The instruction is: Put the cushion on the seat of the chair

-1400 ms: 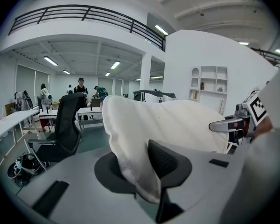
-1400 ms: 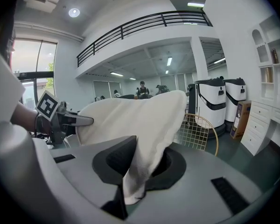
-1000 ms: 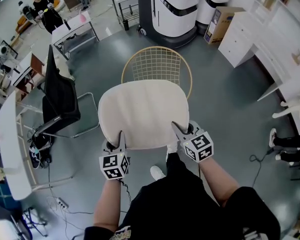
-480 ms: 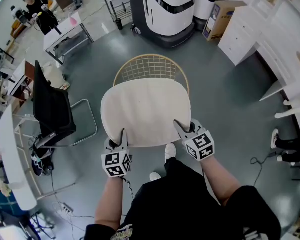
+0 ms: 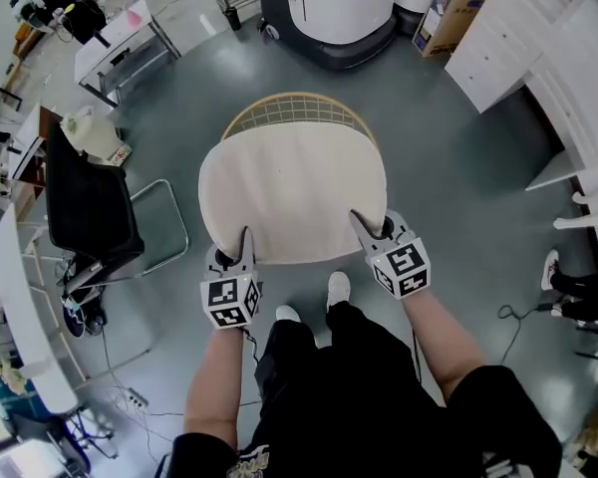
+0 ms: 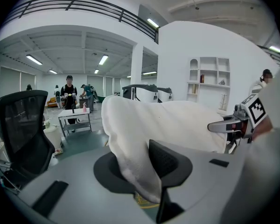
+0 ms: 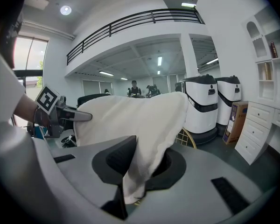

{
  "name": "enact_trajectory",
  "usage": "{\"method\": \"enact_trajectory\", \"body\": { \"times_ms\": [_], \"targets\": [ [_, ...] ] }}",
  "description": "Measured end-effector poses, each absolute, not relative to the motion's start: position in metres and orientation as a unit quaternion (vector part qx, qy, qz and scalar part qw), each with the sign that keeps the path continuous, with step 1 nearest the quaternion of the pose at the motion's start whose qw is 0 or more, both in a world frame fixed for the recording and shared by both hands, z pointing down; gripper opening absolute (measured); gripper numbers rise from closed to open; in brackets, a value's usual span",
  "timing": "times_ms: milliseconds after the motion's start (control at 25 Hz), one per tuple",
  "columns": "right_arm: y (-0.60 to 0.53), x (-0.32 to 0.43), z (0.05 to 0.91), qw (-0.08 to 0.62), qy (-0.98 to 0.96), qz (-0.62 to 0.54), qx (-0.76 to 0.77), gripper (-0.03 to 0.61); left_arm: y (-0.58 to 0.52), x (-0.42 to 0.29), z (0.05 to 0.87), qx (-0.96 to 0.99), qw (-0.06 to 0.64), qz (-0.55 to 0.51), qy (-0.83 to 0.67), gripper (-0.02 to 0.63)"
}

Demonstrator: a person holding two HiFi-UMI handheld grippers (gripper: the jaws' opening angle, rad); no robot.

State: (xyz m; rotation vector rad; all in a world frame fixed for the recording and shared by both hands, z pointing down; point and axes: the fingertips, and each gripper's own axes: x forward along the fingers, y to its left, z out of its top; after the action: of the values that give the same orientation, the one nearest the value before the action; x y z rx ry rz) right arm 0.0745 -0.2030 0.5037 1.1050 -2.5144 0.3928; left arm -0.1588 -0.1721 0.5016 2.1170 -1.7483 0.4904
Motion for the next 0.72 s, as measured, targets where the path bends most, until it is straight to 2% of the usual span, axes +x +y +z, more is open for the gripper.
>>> {"method": "enact_trajectory", "body": {
  "times_ms": [360, 720],
  "targets": [
    [-0.235, 0.065, 0.570, 0.202, -0.872, 0.154, 0.420, 0.072, -0.217, -0.169, 0.570, 0.765, 0.186, 0.196, -0.584, 0.109],
    [-0.247, 0.066, 0.683, 0.230, -0.839, 0.200, 0.451, 0.072, -0.240, -0.171, 0.686, 0.780, 0.206, 0.220, -0.548, 0.112]
  ]
}}
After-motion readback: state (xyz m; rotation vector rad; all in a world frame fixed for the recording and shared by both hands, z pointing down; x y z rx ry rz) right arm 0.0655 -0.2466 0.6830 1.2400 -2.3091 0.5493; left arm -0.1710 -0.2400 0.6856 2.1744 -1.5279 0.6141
